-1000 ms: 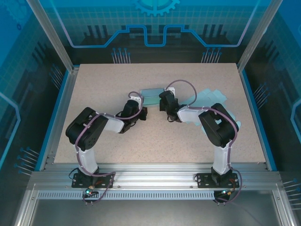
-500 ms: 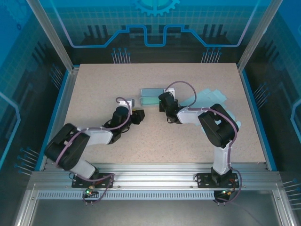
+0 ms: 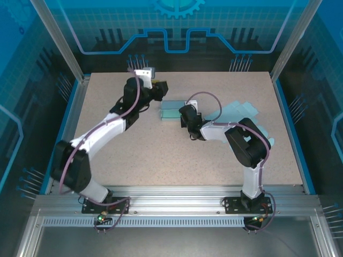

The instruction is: Fold the paper box

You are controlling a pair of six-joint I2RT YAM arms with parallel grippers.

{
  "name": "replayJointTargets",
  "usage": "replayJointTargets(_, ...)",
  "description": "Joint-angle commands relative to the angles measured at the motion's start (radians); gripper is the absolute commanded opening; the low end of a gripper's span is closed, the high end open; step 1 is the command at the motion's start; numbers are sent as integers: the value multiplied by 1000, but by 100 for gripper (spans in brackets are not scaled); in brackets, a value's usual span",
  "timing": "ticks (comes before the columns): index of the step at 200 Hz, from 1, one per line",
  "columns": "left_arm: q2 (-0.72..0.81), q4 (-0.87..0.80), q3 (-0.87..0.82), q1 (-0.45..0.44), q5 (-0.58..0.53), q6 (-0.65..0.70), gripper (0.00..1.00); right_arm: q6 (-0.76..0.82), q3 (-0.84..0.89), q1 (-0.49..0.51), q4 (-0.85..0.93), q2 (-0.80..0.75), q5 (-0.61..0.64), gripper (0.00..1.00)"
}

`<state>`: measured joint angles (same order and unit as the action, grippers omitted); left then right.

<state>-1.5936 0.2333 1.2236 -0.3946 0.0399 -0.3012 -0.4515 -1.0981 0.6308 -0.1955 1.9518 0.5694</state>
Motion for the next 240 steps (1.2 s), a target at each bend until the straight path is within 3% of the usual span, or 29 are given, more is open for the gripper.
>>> replayJointTargets(1, -184, -95, 108, 33, 242, -80, 37, 21, -5, 23, 116, 50, -14, 0)
replayJointTargets(34, -364, -98, 186, 56, 371, -194, 26, 30, -9, 24, 131, 43, -6, 0)
replayJointTargets(88, -457, -84, 151, 60, 377, -220, 25, 63, -25, 30, 169, 28, 0, 0)
replayJointTargets(147, -519, -49, 120, 60, 352, -257, 23, 84, -7, 62, 243, -77, 15, 53)
replayJointTargets(174, -532, -40, 115, 59, 342, -257, 22, 91, 5, 76, 286, -128, 24, 70)
replayJointTargets(212, -548, -34, 109, 59, 333, -256, 22, 93, 45, 95, 326, -238, -18, 82)
replayJointTargets(240, -552, -26, 91, 56, 324, -246, 21, 86, 62, 97, 362, -342, -71, 85)
